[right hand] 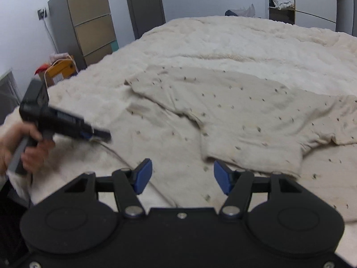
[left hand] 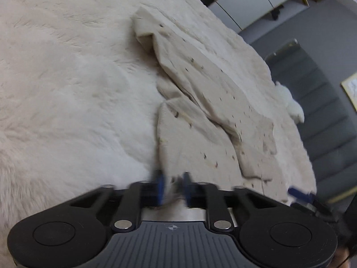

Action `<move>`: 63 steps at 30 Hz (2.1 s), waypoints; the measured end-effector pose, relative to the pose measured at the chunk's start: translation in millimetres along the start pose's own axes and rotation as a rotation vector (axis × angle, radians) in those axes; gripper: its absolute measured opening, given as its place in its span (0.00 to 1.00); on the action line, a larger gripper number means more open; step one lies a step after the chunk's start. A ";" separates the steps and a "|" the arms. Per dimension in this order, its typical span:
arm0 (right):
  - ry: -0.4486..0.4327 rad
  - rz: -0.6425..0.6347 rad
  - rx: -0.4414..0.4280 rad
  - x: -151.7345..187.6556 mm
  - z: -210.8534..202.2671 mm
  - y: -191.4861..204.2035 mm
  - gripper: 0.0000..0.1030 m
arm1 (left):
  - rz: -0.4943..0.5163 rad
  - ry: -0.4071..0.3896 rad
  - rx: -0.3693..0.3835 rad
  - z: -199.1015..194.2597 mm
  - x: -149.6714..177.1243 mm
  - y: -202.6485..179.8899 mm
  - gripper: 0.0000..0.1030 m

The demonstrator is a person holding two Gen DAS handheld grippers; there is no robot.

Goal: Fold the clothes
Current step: 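Open both grippers and move them to the shirt's unfolded side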

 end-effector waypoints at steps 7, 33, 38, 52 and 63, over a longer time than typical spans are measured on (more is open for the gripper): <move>0.025 -0.011 -0.014 3.4 3.7 14.3 0.58 | 0.043 0.039 -0.004 -23.4 23.1 1.2 0.03; 0.122 0.021 0.239 48.3 82.1 -14.3 0.49 | 0.187 -0.085 -0.229 -30.7 -4.4 -3.5 0.55; 0.121 -0.007 0.240 76.5 77.5 -10.1 0.50 | 0.161 -0.123 -0.260 -39.1 -9.9 7.6 0.59; -0.032 -0.022 0.241 112.4 56.3 5.0 0.52 | 0.139 -0.152 -0.285 -42.3 -15.0 7.5 0.65; -0.040 -0.147 0.314 109.3 32.1 31.0 0.54 | 0.141 -0.173 -0.321 -47.7 -18.8 8.5 0.68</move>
Point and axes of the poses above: each gripper's, at about its wrist camera, not at the fingertips, and z roughly the way its jaws point, y to its left, x to its underside, the point moved 9 cm from there along z, roughly the way its jaws point, and after that the axes turned 4 degrees about -y, right-handed, at the moved point
